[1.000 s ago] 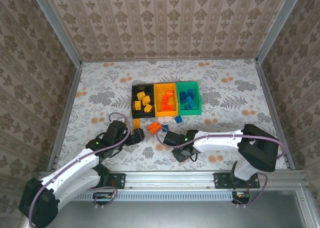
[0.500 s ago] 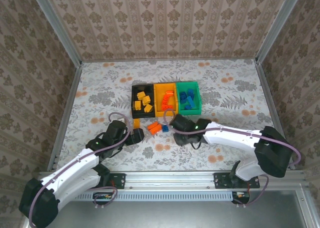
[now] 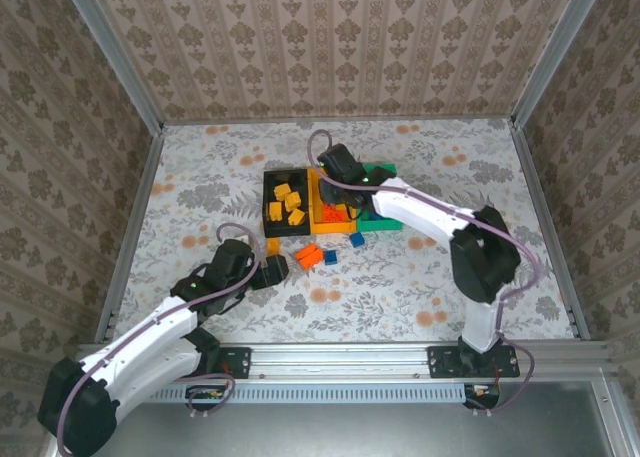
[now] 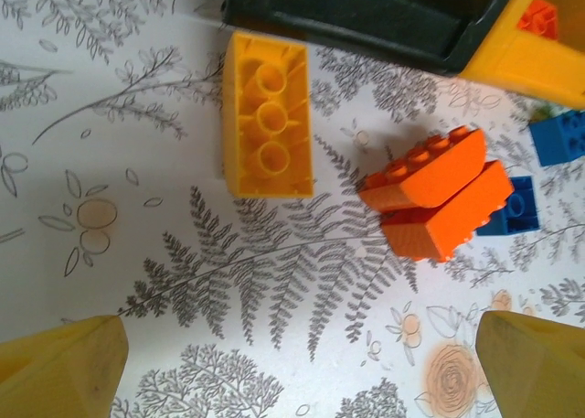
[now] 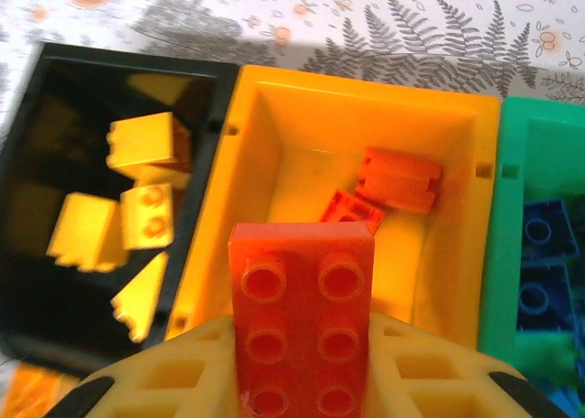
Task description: Sort the legos into containers by color
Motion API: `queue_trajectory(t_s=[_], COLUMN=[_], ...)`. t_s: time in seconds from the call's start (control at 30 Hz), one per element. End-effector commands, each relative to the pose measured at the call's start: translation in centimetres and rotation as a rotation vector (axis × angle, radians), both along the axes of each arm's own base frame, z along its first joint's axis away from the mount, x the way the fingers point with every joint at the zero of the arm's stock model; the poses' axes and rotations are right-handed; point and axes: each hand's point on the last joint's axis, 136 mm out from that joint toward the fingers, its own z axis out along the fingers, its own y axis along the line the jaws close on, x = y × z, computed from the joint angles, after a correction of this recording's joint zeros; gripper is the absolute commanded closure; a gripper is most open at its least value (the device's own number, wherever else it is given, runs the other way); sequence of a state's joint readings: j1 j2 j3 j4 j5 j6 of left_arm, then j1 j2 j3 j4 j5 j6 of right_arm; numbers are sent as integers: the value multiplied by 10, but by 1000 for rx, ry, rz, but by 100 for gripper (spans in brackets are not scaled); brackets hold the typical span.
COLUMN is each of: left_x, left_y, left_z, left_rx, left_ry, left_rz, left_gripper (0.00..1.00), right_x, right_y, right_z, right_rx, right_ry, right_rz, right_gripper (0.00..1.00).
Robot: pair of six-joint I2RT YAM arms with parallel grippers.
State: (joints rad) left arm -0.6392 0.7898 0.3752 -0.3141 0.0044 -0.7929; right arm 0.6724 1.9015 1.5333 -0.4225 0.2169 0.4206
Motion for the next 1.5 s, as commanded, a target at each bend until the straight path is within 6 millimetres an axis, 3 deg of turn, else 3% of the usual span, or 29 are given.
queue_trajectory(t_s=[0.0,0.07,0.2,0.37,0.63,0.97,1.2,1.33,1.47], left_x=[6,9,14,27,54,80,81,74,55], left_y=[0,-1,-2,-2,-7,-5,-4,-4,-5], left_z=[14,17,23,28,14,-29,-58,-61,-55], left_rx=[13,15,28,80,243,542,585,575,561], left_ry=[-20,-28,-40,-61,-78,-54,3,7,4], left_rz=[-5,-9,-6,-11,-33,-27,-27,-31,-45], left_gripper=[0,0,0,0,8,24,47,63,70], right_x=[16,23,26,13,-32,-56,-63,-66,-67], right_y=[-7,-7,-3,-6,-22,-39,-46,-50,-52], right_z=[-10,-13,-4,22,28,44,67,74,71], right_rx=[-68,-67,-40,30,133,182,215,222,221], right_ry=[12,17,16,-18,-28,-60,-105,-121,-116], right_rz=[-33,-39,-37,-33,-25,-31,-29,-32,-36], right_gripper=[67,62,37,28,25,24,24,24,24])
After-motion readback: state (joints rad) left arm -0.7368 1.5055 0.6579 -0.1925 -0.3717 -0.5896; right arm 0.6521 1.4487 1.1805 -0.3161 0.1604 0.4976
